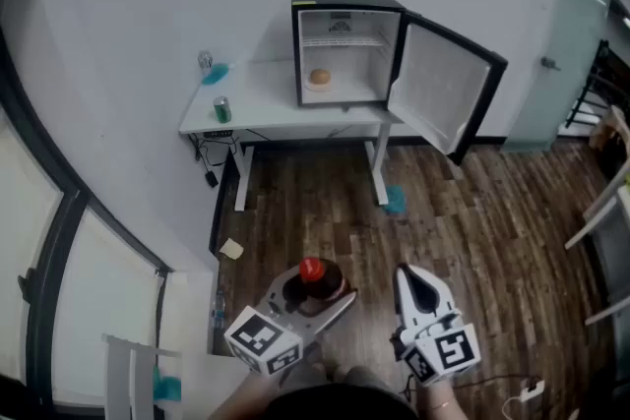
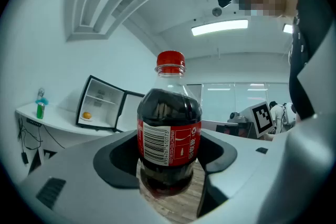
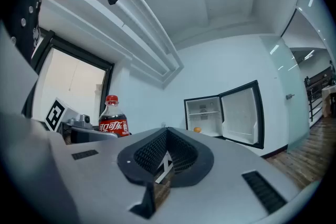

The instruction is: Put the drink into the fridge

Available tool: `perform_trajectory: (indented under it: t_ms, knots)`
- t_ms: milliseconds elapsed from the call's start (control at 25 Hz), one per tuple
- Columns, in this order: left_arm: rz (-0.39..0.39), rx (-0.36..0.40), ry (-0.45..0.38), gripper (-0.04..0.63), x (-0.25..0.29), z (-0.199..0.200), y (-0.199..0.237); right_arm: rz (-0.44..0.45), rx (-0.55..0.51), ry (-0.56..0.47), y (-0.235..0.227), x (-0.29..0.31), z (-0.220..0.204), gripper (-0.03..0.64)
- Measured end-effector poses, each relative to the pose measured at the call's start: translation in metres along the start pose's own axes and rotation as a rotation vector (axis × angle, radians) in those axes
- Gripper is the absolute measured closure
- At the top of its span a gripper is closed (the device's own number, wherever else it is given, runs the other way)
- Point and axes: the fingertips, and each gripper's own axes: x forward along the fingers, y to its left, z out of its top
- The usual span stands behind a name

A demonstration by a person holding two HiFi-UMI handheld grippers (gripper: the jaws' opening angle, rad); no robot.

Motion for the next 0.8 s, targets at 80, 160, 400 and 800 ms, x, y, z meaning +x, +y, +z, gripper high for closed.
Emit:
perform_trajectory:
  t_ms: [80, 160, 400, 800]
  knots:
    - [0.001, 0.004, -0.003, 0.284, -0.001, 0.001, 0.0, -0.002, -0.001, 0.016, 0.0, -0.002, -0.01, 0.609]
    - [-0.002, 0.011, -0.004, 0.284, -0.002, 0.003, -0.002, 0.001, -0.004, 0.028, 0.001, -0.004, -0.015, 0.608]
    - [-0.014, 0.02, 0.004, 0.284, 0.0, 0.001, -0.008, -0.006, -0.012, 0.054, 0.002, -0.005, -0.016, 0.609]
    - [-0.018, 0.024, 0.017, 0.284, 0.002, -0.003, -0.007, 0.047, 0.023, 0.021, 0.007, 0.001, -0.015, 0.607]
